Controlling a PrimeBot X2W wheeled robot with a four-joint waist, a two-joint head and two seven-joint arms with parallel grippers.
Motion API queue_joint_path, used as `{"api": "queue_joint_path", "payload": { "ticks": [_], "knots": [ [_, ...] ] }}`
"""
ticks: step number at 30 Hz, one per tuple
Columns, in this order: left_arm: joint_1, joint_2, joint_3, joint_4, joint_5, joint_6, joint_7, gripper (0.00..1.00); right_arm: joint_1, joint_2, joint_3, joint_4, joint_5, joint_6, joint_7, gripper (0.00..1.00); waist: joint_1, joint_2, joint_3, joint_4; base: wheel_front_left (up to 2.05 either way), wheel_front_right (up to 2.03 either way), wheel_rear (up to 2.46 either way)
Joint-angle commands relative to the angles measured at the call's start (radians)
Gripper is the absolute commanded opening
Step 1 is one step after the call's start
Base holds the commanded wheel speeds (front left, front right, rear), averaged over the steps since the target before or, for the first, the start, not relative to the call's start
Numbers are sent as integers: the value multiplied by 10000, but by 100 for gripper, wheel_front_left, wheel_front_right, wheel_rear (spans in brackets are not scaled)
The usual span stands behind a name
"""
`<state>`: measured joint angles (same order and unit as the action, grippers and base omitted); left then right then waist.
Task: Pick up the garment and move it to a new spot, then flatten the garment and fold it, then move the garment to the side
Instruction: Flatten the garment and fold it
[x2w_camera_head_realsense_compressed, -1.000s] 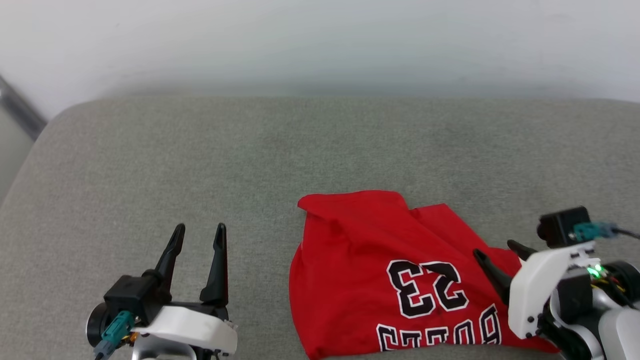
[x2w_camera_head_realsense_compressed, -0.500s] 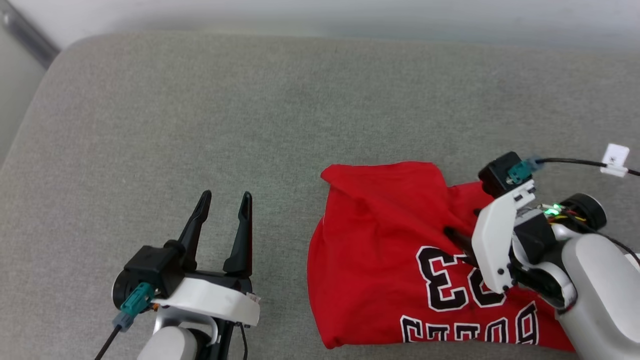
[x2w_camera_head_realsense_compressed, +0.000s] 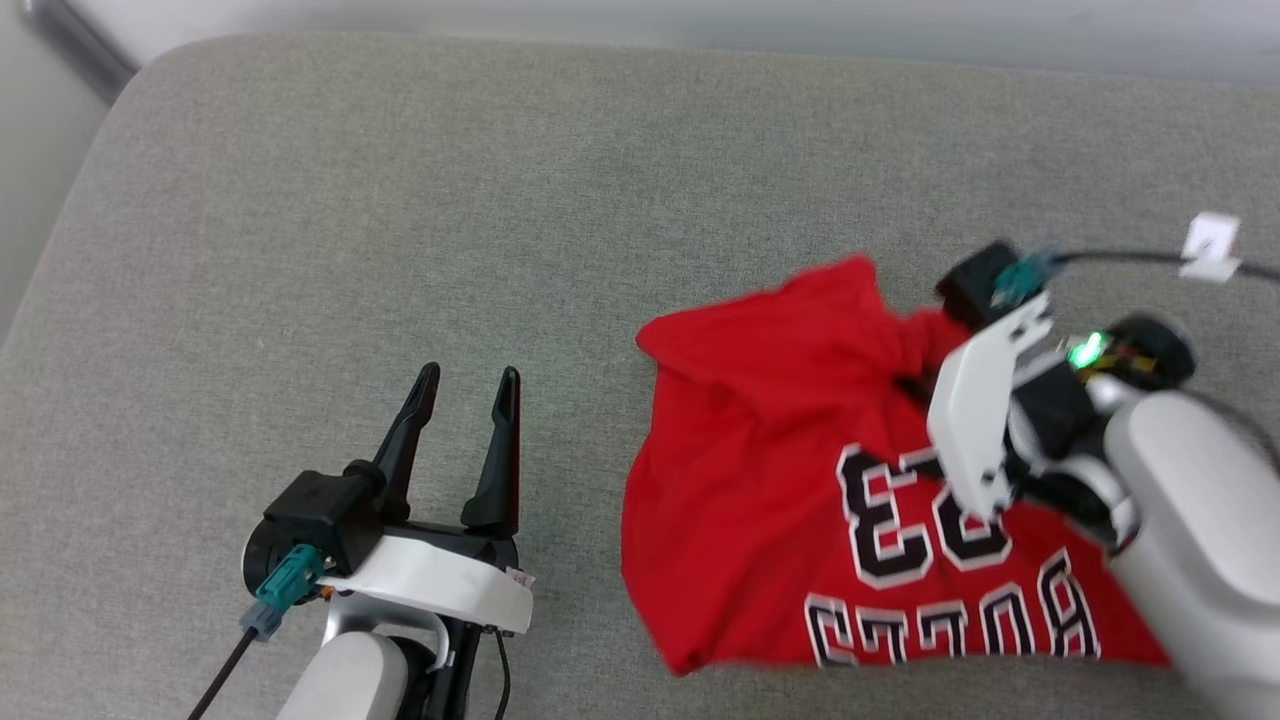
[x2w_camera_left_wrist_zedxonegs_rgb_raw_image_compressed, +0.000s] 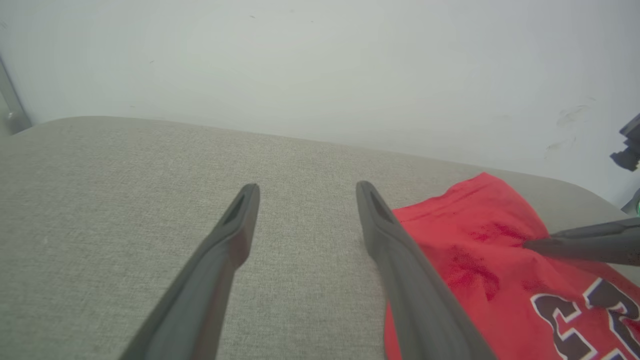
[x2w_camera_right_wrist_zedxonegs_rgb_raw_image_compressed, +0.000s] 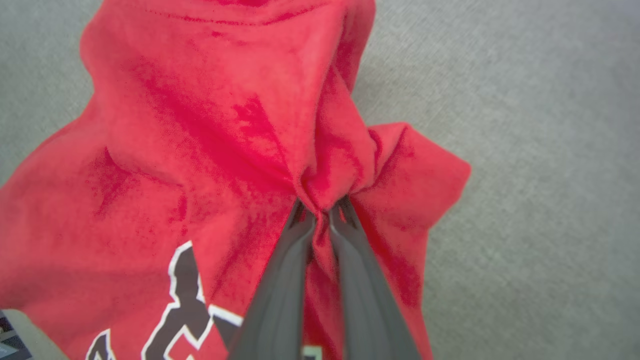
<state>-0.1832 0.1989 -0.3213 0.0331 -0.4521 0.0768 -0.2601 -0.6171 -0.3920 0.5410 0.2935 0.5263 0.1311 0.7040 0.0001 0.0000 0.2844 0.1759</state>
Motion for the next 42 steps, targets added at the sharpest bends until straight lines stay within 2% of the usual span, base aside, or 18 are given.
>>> {"api": "queue_joint_path", "payload": {
  "ticks": [1, 5, 9, 11, 12, 17, 18, 26, 30, 35, 42],
  "knots": [
    [-7, -66, 41, -10, 63, -54, -71, 100, -389, -72, -146, -94, -135, -7, -258, 0, -1, 0, 7, -3, 0, 0, 0],
    [-56, -166, 111, -7, 125, -187, -73, 100, -1003, -126, -784, 112, -508, -7, -813, 0, -1, 0, 96, 12, 0, 0, 0],
    [-125, -274, 167, 58, 185, -349, -74, 100, -1497, -190, -1947, 823, -945, -7, -1412, 0, -1, 0, 250, 45, 0, 0, 0],
    [-149, -315, 195, 112, 218, -432, -74, 100, -1544, -170, -2620, 1386, -1065, -7, -1674, 0, -1, 0, 314, 66, 0, 0, 0],
    [-152, -373, 223, 190, 278, -519, -73, 100, -1304, -68, -3564, 2243, -1242, -7, -2108, 0, -1, 0, 373, 84, 0, 0, 0],
    [-91, -413, 276, 289, 360, -591, -73, 100, -711, 161, -4438, 3525, -1549, -7, -2795, 0, -1, 0, 358, -13, 0, 0, 0],
    [-88, -388, 319, 313, 437, -609, -64, 100, -400, 470, -4733, 3940, -1681, -5, -3559, 100, -1, 0, 268, -106, 0, 0, 0],
    [229, -191, 494, 310, 515, -469, -59, 100, 489, 1078, -5150, 3491, -2089, -7, -6868, 100, -1, 0, -415, -542, 0, 0, 0],
    [508, -47, 589, 280, 491, -347, -12, 100, 1072, 1379, -5260, 2906, -2456, -7, -8128, 100, -1, 0, -918, -820, 0, 0, 0],
    [917, 130, 695, 76, 465, -136, 187, 100, 2083, 1753, -5256, 1790, -2865, -7, -8692, 100, -1, 0, -1483, -1149, 0, 0, 0],
    [1403, 360, 843, -214, 381, 111, 440, 100, 4090, 2458, -5458, -512, -3520, -7, -8154, 100, -1, 0, -1957, -1456, 0, 0, 0]
  ]
}}
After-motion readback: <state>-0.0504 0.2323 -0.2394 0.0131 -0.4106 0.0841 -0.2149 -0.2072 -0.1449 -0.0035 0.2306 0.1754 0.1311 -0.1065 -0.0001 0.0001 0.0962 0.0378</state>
